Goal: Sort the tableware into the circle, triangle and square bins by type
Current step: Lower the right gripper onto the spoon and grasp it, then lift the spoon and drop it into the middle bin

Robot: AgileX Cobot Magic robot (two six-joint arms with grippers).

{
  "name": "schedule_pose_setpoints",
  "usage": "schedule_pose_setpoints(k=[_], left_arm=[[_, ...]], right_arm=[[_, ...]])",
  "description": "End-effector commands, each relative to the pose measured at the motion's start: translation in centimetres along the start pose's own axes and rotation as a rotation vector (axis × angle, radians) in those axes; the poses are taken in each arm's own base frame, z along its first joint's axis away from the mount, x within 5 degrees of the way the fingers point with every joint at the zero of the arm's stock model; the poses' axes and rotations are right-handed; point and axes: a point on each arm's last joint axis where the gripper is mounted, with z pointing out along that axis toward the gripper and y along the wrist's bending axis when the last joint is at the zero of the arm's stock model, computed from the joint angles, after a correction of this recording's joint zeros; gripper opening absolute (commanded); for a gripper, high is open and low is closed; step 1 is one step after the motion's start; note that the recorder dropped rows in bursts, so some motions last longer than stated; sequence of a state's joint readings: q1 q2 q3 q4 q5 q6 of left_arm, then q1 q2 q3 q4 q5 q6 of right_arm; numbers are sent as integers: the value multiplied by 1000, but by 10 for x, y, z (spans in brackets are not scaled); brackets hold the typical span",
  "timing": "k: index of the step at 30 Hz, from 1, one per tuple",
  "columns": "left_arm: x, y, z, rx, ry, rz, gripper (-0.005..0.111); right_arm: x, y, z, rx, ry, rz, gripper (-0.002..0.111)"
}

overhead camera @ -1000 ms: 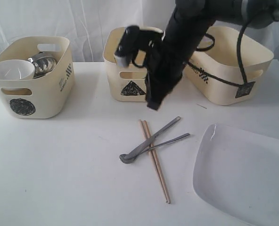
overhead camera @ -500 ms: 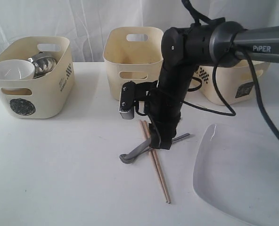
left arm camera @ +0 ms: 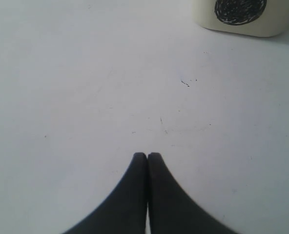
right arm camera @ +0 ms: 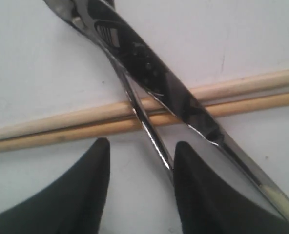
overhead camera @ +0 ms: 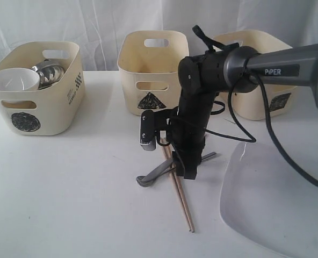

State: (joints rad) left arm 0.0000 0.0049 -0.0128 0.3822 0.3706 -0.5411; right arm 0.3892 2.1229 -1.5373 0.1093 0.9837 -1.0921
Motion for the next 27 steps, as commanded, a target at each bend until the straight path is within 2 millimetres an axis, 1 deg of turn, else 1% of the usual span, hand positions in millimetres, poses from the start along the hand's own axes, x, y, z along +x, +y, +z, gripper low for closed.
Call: schedule_pose_setpoints(k=[1, 8, 10, 12, 16, 17, 19, 21, 23, 26, 27], left_arm=[[5, 0, 2, -3, 27, -6, 0], [5, 0, 2, -3, 27, -6, 0], [5, 0, 2, -3, 27, -6, 0], [5, 0, 2, -3, 27, -6, 0], [5, 0, 2, -3, 27, -6, 0], [5, 0, 2, -3, 27, -6, 0], [5, 0, 2, -3, 27, -6, 0], [5, 0, 2, -3, 27, -6, 0], [5, 0, 2, -3, 27, -6, 0], [5, 0, 2, -3, 27, -6, 0], [5, 0, 2, -3, 27, -6, 0]], right_arm=[[0, -2, 3, 23, -2, -14, 36], [3, -2, 22, -24, 25, -10, 34], [3, -2, 25, -30, 29, -10, 32], [3, -2, 27, -32, 30, -9, 25], [3, -2, 28, -29, 30, -10, 2], [3, -2, 28, -29, 30, -10, 0], [3, -2, 27, -27, 31, -12, 0], [3, -2, 23, -18, 26, -13, 0], [2, -2, 12, -2, 16, -15, 0], [0, 1, -12, 22, -10, -14, 0], [-1, 3, -25, 40, -28, -13, 0]])
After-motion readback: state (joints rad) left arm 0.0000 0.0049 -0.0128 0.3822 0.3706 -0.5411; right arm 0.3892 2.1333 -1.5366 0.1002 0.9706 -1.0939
